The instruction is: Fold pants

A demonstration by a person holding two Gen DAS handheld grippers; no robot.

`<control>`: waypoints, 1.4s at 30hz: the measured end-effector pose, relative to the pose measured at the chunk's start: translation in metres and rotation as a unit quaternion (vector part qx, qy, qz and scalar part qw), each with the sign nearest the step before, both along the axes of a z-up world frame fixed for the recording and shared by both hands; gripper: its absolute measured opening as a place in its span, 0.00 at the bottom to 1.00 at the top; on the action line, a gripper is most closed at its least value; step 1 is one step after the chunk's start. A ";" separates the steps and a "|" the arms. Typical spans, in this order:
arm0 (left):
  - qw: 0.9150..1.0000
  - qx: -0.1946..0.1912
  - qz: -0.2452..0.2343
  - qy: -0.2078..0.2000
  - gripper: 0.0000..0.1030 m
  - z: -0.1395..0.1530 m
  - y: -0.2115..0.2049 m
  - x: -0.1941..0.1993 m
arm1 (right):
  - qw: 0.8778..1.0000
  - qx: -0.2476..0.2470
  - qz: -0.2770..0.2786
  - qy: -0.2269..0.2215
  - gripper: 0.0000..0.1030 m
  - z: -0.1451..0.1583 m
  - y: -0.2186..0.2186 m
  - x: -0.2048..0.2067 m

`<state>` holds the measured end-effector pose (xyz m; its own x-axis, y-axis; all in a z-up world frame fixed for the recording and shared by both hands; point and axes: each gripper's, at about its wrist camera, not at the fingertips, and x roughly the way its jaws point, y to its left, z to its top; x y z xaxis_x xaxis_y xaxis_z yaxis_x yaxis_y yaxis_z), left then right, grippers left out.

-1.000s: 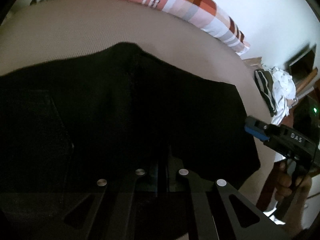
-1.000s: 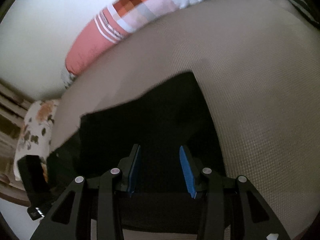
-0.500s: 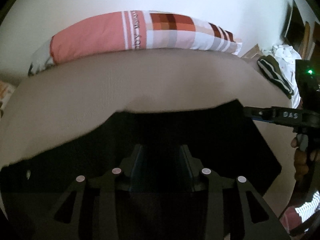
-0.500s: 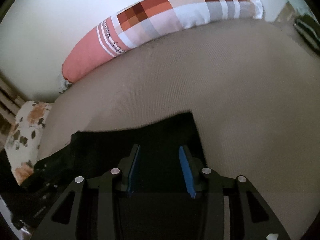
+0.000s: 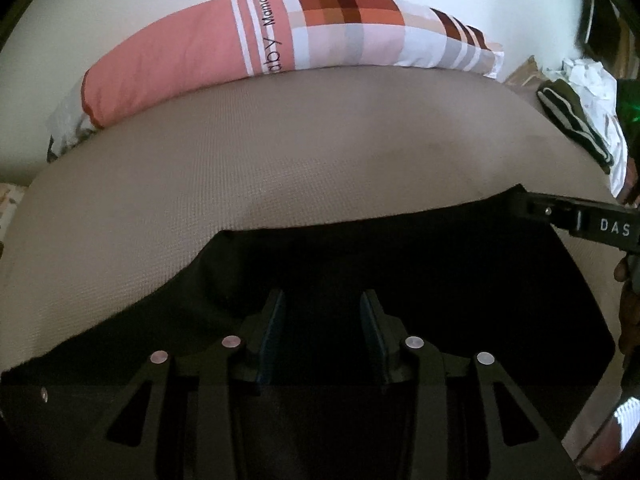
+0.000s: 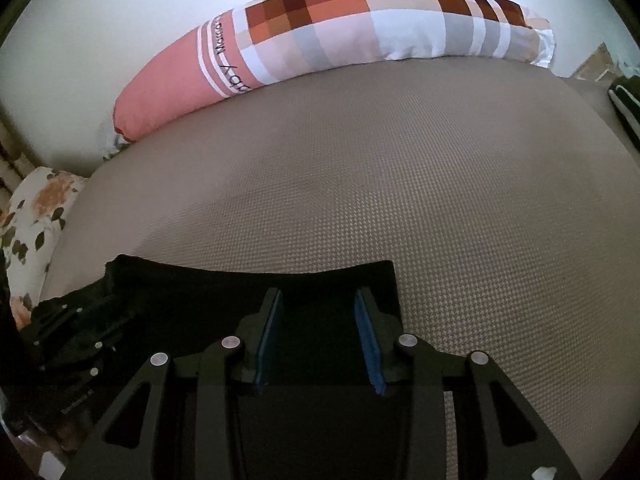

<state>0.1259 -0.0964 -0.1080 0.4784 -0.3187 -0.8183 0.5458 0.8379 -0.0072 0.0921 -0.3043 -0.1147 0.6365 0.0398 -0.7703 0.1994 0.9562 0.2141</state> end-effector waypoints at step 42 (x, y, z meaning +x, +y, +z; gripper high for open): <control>0.970 -0.035 0.240 0.010 0.61 0.060 0.294 -0.055 | 0.970 0.053 0.222 0.085 0.39 -0.023 0.188 -0.047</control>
<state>0.0706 0.1973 -0.0476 0.5689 -0.1175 -0.8140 0.0910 0.9927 -0.0797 0.0446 -0.1160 -0.1375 0.4015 0.3661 -0.8395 -0.1862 0.9301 0.3166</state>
